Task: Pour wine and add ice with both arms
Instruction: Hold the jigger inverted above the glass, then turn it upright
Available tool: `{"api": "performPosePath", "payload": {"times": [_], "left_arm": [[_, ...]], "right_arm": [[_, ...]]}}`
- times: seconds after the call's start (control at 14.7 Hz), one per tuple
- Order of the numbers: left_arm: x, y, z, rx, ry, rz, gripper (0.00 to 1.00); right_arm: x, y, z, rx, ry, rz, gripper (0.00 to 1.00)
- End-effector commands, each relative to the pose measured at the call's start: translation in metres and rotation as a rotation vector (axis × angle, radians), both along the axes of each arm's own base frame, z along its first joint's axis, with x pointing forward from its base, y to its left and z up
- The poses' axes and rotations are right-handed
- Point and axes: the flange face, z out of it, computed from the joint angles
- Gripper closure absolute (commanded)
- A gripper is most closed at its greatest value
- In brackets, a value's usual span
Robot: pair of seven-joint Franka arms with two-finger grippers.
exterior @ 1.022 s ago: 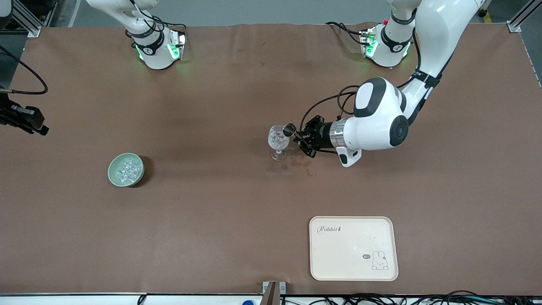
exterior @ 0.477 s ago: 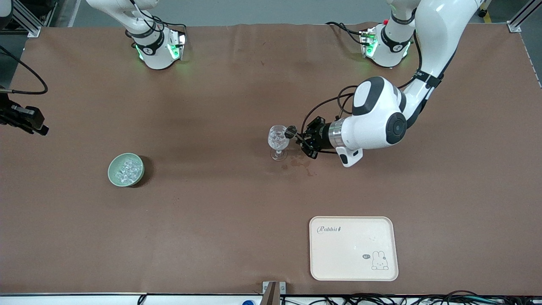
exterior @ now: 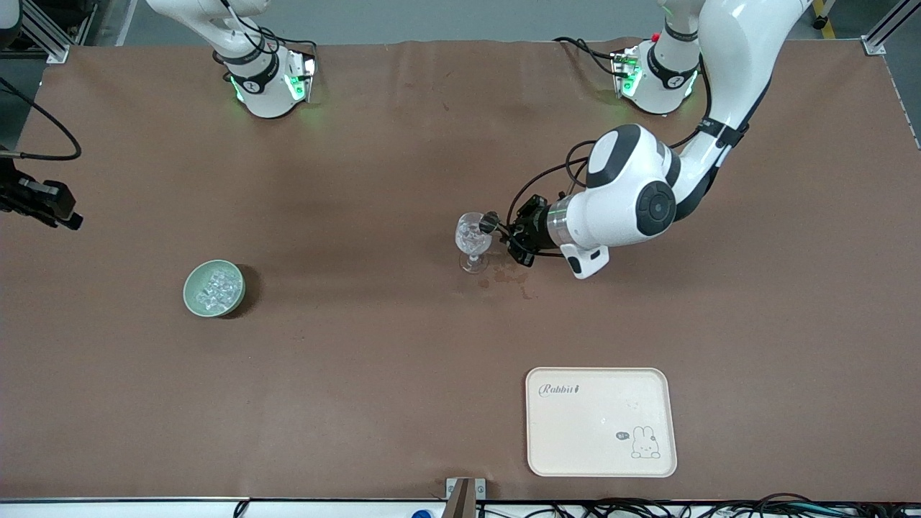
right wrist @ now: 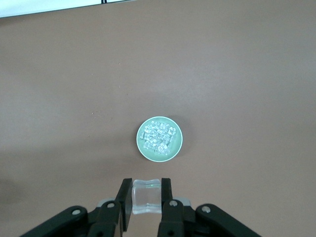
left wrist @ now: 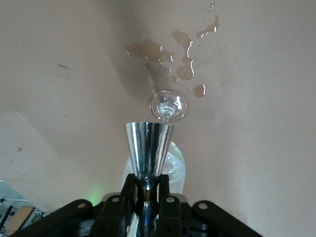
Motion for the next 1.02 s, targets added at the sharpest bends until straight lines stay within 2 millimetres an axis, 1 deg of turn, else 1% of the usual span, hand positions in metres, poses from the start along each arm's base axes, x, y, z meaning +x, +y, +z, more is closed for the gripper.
{"api": "performPosePath", "payload": {"times": [0.0, 0.14, 0.41, 0.61, 0.95], "left_arm": [[-0.006, -0.009, 0.009, 0.029, -0.022, 0.002, 0.99], [-0.009, -0.012, 0.007, 0.06, -0.031, -0.001, 0.99], [-0.009, -0.012, 0.007, 0.085, -0.04, 0.002, 0.99], [-0.015, -0.021, 0.008, 0.09, -0.048, -0.017, 0.99], [-0.013, -0.021, 0.01, 0.087, -0.054, -0.022, 0.99]], "right_arm": [[-0.003, 0.0, -0.001, -0.002, 0.004, 0.01, 0.85], [-0.004, -0.001, 0.0, -0.002, 0.003, 0.007, 0.85], [-0.004, -0.001, 0.0, -0.002, 0.003, 0.008, 0.85], [-0.004, -0.002, 0.0, -0.002, 0.003, 0.007, 0.85], [-0.004, -0.002, 0.0, -0.002, 0.003, 0.005, 0.85]]}}
